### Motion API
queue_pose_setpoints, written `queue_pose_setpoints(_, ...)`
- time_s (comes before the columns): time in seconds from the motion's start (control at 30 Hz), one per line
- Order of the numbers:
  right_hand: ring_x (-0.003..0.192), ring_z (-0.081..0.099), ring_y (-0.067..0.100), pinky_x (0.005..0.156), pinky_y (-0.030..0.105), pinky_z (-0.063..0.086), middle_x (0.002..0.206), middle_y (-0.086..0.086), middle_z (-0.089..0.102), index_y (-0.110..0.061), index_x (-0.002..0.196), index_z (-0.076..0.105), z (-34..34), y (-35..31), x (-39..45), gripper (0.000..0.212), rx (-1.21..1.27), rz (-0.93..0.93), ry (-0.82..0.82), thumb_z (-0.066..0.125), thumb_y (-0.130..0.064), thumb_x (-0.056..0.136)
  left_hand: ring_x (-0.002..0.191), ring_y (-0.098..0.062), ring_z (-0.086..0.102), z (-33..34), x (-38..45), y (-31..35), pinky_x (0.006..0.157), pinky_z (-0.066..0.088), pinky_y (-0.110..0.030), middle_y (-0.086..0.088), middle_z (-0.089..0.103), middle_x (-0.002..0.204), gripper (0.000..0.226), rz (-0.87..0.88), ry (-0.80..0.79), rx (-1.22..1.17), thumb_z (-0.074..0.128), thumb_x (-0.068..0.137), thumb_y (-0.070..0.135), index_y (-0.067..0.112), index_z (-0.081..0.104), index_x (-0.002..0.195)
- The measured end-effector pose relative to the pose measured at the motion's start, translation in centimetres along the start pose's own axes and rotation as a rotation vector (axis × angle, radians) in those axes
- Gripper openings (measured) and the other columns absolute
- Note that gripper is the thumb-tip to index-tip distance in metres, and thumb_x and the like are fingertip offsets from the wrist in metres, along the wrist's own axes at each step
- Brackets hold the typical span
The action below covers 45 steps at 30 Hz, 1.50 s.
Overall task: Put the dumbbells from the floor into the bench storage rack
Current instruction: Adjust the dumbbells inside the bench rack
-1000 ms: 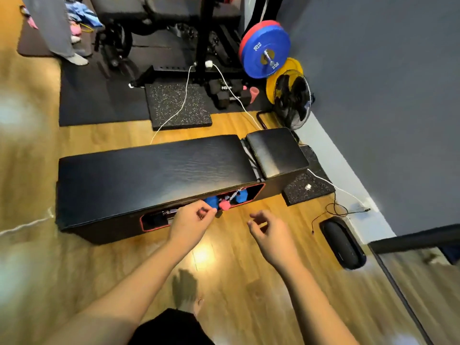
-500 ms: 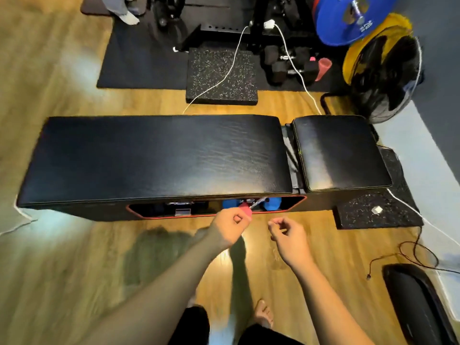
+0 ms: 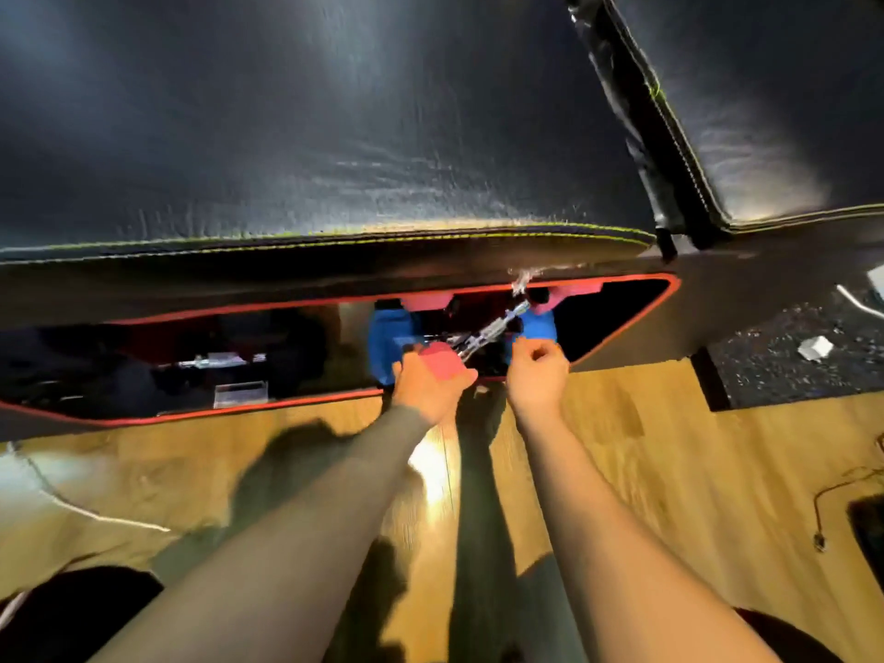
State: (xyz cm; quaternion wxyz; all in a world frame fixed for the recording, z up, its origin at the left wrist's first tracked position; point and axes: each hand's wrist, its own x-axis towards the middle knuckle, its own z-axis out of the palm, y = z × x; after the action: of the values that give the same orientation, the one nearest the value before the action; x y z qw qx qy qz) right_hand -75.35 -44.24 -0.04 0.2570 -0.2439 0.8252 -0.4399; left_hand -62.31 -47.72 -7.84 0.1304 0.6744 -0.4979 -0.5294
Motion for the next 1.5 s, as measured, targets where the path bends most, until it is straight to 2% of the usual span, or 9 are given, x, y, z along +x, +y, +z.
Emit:
queue_pose_setpoints(0.13,0.104,0.05,0.039,0.093,0.04,0.035,0.115,0.024,0.053,0.004,0.118,0.05,-1.1,-0.6,3.1,0.045,-0.205,-0.196,0.27,0.07,-0.019,0.084,0.055,-0.028,0.056,0.4,-0.3,0.4,0.047,0.049,-0.037,-0.011,0.055,0.073,0.069,-0.041,-0.097,-0.281,0.083,0.043,0.051,0.009,0.056,0.091)
queue_pose_setpoints(0.27,0.131,0.038,0.043,0.107,0.041,0.027,0.144,0.029,0.036,0.012,0.146,0.019,-1.8,-0.7,6.5,0.082,-0.498,-0.229,0.082,0.063,-0.031,0.092,0.079,-0.036,0.048,-0.5,-1.1,0.6,0.047,0.047,-0.032,-0.016,0.047,0.096,0.087,-0.025,-0.129,-0.395,0.089,0.048,0.04,0.02,0.043,0.119)
queue_pose_setpoints(0.4,0.113,0.058,0.037,0.087,0.027,0.043,0.116,0.015,0.06,0.001,0.13,0.049,-1.5,-0.1,8.6,0.047,-0.111,-0.107,-0.07,0.067,-0.01,0.087,0.105,-0.047,0.061,-1.6,-3.8,2.4,0.049,0.052,-0.031,-0.022,0.057,0.116,0.078,0.025,-0.046,-0.416,0.09,0.053,0.034,0.029,0.042,0.115)
queue_pose_setpoints(0.5,0.093,0.061,0.027,0.067,0.011,0.042,0.104,0.015,0.063,0.002,0.117,0.057,-1.3,0.3,8.5,0.033,0.01,-0.118,-0.103,0.067,-0.002,0.086,0.099,-0.024,0.064,-2.0,-5.2,3.0,0.06,0.059,-0.032,-0.004,0.056,0.109,0.06,0.157,0.067,-0.349,0.085,0.072,0.024,0.019,0.045,0.117)
queue_pose_setpoints(0.63,0.098,0.059,0.022,0.08,0.021,0.043,0.113,0.012,0.063,-0.005,0.123,0.057,-1.4,0.6,8.4,0.041,0.053,-0.098,-0.122,0.069,-0.011,0.085,0.085,0.004,0.055,-2.3,-5.9,3.3,0.067,0.046,-0.004,0.012,0.055,0.097,0.05,0.265,0.145,-0.398,0.08,0.078,0.015,0.021,0.046,0.113)
queue_pose_setpoints(0.77,0.106,0.061,0.033,0.094,0.043,0.05,0.118,0.015,0.062,-0.008,0.122,0.055,-1.7,1.7,8.6,0.054,0.016,-0.059,-0.116,0.072,-0.029,0.076,0.08,0.001,0.061,-3.3,-4.8,4.5,0.067,0.048,-0.009,0.001,0.065,0.1,0.051,0.245,0.242,-0.477,0.077,0.08,0.014,0.013,0.048,0.122)
queue_pose_setpoints(0.9,0.099,0.059,0.028,0.083,0.036,0.048,0.109,0.011,0.059,-0.008,0.12,0.045,-1.9,1.7,8.3,0.05,-0.022,-0.087,-0.137,0.073,-0.03,0.084,0.079,-0.006,0.057,-3.8,-3.7,5.1,0.057,0.041,-0.003,-0.003,0.061,0.102,0.053,0.195,0.309,-0.436,0.07,0.088,0.016,0.012,0.042,0.133)
queue_pose_setpoints(1.1,0.114,0.054,0.026,0.097,0.036,0.046,0.124,0.012,0.052,-0.004,0.131,0.031,-1.5,1.9,6.9,0.082,-0.083,-0.194,-0.22,0.085,-0.027,0.074,0.119,-0.03,0.052,-4.0,-1.6,6.1,0.097,0.045,-0.037,-0.008,0.054,0.124,0.094,-0.025,0.129,0.11,0.067,0.062,0.077,0.013,0.05,0.129)
queue_pose_setpoints(1.5,0.118,0.051,0.039,0.099,0.044,0.046,0.13,0.02,0.045,-0.003,0.139,0.031,0.5,2.3,7.3,0.08,-0.317,-0.27,-0.073,0.08,-0.017,0.076,0.106,-0.034,0.058,-3.7,-1.5,6.3,0.081,0.045,-0.036,-0.015,0.06,0.107,0.056,0.061,0.126,0.49,0.054,0.09,0.058,0.006,0.056,0.113)
